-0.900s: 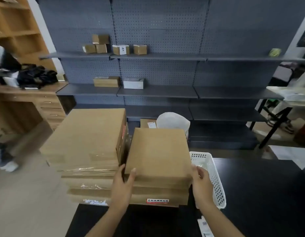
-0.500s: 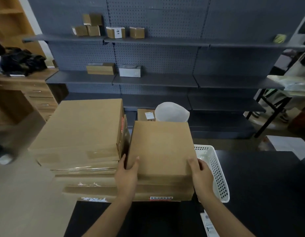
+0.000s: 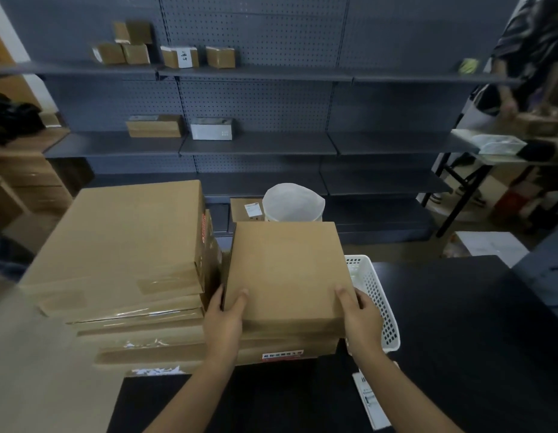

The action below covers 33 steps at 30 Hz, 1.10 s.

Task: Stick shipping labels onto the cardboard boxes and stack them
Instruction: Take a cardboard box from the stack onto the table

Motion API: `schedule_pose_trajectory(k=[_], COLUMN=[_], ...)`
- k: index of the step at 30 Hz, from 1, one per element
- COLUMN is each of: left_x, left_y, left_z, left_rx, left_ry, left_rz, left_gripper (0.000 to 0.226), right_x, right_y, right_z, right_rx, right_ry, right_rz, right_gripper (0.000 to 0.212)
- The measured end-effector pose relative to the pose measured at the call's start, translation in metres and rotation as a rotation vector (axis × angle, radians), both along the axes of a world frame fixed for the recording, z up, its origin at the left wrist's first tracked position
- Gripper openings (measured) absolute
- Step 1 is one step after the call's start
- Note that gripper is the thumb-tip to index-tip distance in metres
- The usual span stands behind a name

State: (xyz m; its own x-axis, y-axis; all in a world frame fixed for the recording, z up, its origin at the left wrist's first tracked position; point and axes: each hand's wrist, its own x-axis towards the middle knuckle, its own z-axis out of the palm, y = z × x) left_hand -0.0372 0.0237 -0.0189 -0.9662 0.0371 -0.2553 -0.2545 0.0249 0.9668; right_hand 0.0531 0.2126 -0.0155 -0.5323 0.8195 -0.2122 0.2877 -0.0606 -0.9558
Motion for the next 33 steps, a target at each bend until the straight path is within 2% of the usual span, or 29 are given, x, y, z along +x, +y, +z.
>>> schedule_pose_trajectory(k=[11,17,25,33], left_x=[0.081,0.169,0.24,0.271], left_y=[-0.004,-0.021,-0.048,-0.069], left_z=[0.018,0.017,-0.004,-0.05], left_rx=[0.023,0.009,-0.045,-0.101], left_ry=[0.086,0.113,0.129,0.045], left_rz=[-0.011,0.058,0.092,0.091], left_gripper=[0.06,0.057,0.05,0.054], right_x=[0.081,0.152,0.217,0.243], right_y=[0.003,-0.006,-0.029,-0.042], right_z=[0.013,0.008,-0.016,-0.058], right_rx=[0.026,0.052,0.03,0.019], right_ry=[0.087,0.096,0.091,0.029], right_rz=[0.048,0.137,0.152,0.18], right_gripper=[0.018,0.035,0.029,0.024])
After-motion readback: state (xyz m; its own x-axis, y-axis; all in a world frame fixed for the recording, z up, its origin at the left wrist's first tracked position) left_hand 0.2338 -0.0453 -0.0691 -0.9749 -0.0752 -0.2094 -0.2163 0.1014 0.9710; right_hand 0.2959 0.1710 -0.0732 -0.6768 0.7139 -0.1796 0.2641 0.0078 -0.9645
